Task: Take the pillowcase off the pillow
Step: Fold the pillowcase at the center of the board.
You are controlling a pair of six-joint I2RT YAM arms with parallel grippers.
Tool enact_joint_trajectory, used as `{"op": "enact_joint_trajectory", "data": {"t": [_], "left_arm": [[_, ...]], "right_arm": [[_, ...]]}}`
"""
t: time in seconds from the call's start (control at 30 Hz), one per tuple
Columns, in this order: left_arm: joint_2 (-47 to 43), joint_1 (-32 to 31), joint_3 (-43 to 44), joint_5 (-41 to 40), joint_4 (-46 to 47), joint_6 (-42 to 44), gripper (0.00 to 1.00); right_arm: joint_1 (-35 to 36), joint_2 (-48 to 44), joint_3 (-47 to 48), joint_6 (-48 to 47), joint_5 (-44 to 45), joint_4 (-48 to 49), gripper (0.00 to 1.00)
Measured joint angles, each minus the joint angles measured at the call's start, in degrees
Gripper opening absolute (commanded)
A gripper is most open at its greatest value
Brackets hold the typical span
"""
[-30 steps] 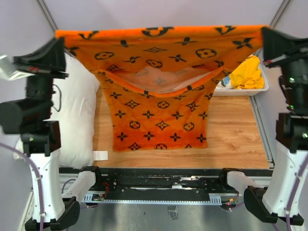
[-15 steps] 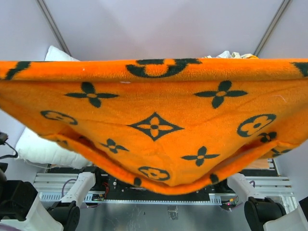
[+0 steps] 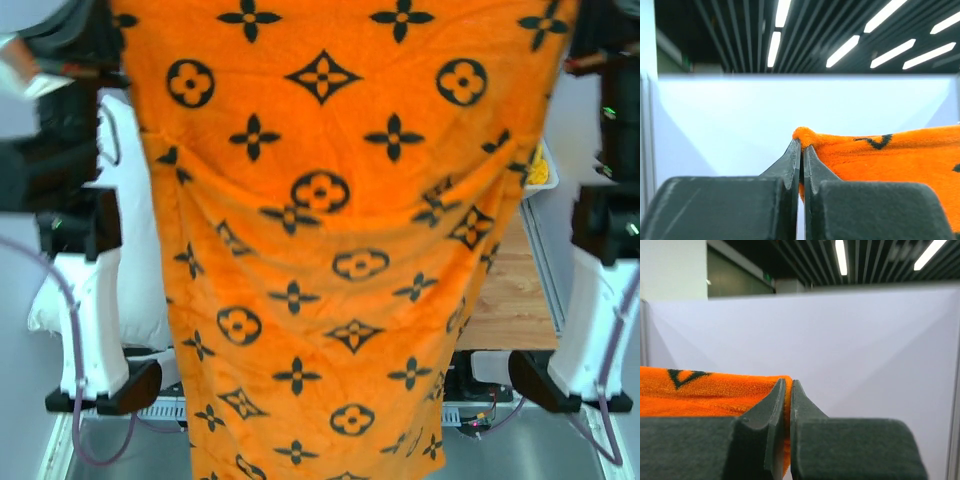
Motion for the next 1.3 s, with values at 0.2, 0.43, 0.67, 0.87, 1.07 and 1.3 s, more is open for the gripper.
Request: {"op": "enact_joint_trajectory", "data": {"t": [0.2, 0.43, 0.67, 0.87, 1.07, 1.3], "left_arm": [[12.1, -0.4, -16.1, -3.8, 6.3, 1.6, 0.00], [29.4, -0.4, -29.9, -7.3, 18.4, 1.7, 0.00], [53.2, -0.4, -22.0, -11.2, 24.4, 1.3, 0.00], [66.0, -0.4, -4.1, -11.6, 21.6, 1.1, 0.00], [68.3, -0.4, 7.9, -10.9, 19.6, 1.3, 0.00], [57.2, -0.4, -13.8, -10.2, 24.2, 0.0, 0.00]], "right_arm": [[0.8, 13.9, -9.1, -0.4, 1.4, 2.8, 0.01], [0.8, 36.6, -12.9, 1.2, 1.2, 4.4, 0.01], [0.8, 56.7, -3.7, 3.3, -0.5, 4.8, 0.01], [0.8, 61.6, 0.5, 2.7, -0.2, 4.4, 0.01], [0.8, 60.3, 0.8, 2.0, -0.2, 7.6, 0.01], [0.8, 50.4, -13.8, 2.1, -0.2, 11.8, 0.01]]}}
